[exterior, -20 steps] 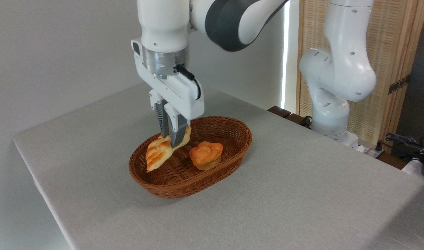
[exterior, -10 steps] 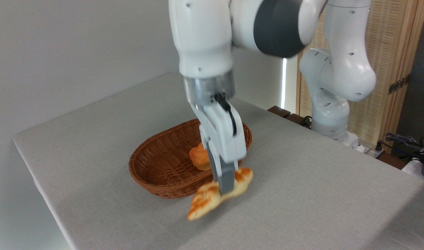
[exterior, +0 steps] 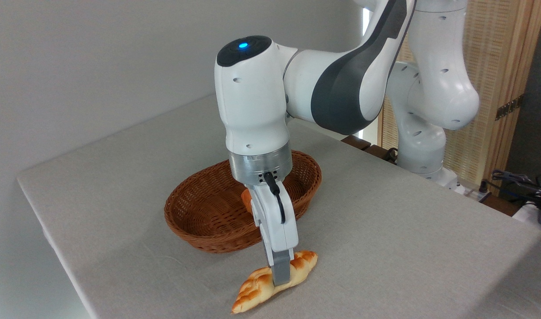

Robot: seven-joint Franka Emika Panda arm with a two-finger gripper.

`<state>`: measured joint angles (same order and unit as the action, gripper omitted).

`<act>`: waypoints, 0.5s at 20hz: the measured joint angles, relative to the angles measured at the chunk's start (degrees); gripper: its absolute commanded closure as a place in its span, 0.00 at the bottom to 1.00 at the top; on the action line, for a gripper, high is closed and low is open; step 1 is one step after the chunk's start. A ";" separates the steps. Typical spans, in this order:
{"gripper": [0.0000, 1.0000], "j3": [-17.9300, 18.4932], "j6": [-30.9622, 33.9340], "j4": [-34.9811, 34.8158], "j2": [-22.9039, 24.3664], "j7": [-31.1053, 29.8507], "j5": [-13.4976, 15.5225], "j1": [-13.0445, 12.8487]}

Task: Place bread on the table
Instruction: 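Open the gripper to release the bread on the table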

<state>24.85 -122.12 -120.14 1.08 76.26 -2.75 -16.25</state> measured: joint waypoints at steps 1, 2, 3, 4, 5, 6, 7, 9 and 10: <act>0.00 0.00 0.00 0.00 0.12 0.01 -0.01 0.00; 0.00 0.00 0.00 0.00 0.20 0.01 -0.01 0.00; 0.00 0.01 0.00 0.00 0.28 0.01 -0.02 0.00; 0.00 0.03 0.00 0.04 0.34 0.01 -0.02 0.00; 0.00 0.09 -0.01 0.16 0.41 0.01 -0.02 0.00; 0.00 0.18 -0.01 0.49 0.50 0.01 -0.02 0.00; 0.00 0.35 0.00 1.30 0.60 0.01 -0.02 0.04; 0.00 0.67 1.97 4.28 0.74 0.00 -0.01 0.25; 0.00 0.79 3.89 6.01 0.87 -0.02 0.02 0.32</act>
<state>25.64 -118.22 -114.13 1.95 76.24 -2.73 -15.93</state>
